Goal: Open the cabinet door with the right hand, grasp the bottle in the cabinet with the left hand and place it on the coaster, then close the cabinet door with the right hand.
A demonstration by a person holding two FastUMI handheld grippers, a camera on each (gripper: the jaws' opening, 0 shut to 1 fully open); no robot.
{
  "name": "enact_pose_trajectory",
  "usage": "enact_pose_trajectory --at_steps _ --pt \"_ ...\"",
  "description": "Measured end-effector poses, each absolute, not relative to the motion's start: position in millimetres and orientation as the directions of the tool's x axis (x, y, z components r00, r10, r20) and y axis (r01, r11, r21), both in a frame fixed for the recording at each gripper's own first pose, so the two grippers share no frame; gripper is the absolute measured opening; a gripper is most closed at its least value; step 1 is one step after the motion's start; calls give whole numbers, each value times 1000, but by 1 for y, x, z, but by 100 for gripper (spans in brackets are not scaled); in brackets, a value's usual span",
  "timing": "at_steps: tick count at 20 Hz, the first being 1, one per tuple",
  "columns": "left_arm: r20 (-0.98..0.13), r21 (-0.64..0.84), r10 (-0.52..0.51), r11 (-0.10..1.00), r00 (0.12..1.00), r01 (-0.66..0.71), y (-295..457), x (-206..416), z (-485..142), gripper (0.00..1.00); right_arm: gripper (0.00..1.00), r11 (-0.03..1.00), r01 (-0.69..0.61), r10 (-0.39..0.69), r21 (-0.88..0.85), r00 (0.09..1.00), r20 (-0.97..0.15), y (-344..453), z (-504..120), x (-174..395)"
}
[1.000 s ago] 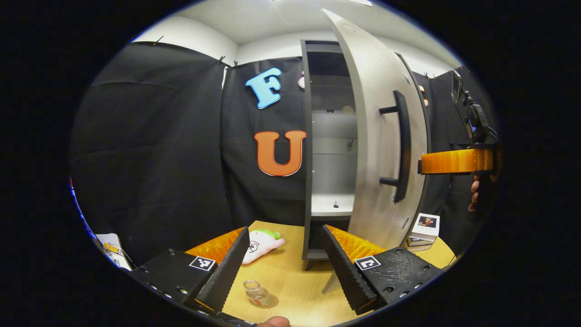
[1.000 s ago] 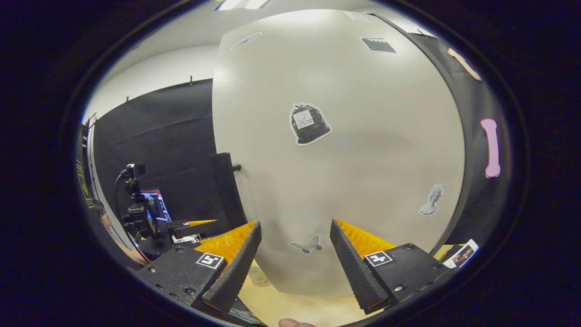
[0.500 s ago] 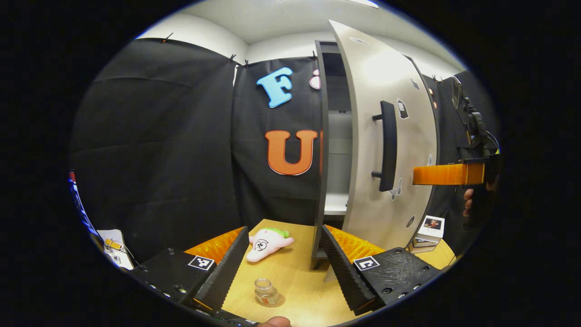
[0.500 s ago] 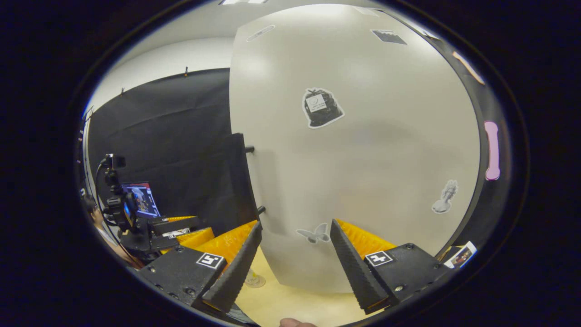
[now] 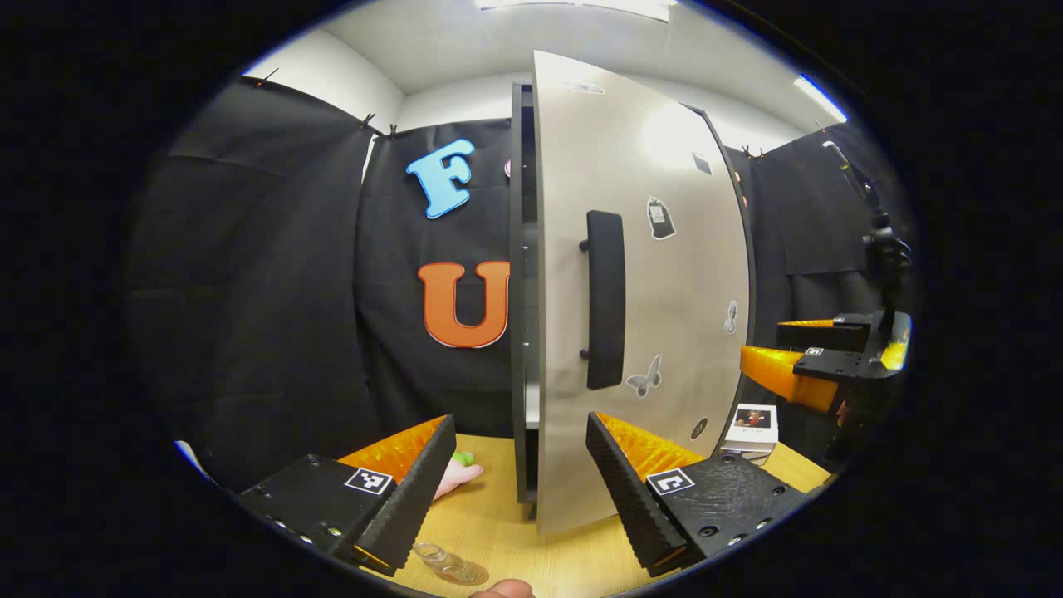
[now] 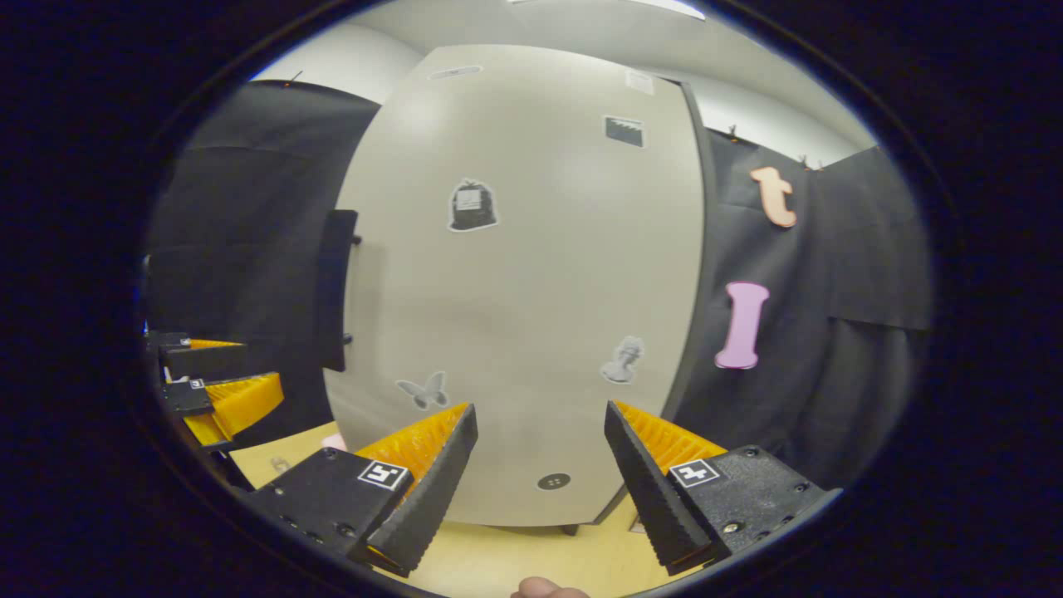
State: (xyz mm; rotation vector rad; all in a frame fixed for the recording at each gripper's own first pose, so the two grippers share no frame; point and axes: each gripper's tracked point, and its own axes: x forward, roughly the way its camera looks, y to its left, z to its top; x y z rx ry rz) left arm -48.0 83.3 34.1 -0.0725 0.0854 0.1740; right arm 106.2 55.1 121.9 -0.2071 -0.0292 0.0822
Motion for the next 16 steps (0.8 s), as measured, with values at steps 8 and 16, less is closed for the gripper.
enact_pose_trajectory --at_steps 8,16 --pt "-29 -64 23 998 999 -25 47 -17 41 95 98 986 150 -142 -67 984 107 15 107 66" --pt "-65 22 83 996 994 -82 38 10 21 96 98 991 93 -96 -94 995 -27 -7 53 67"
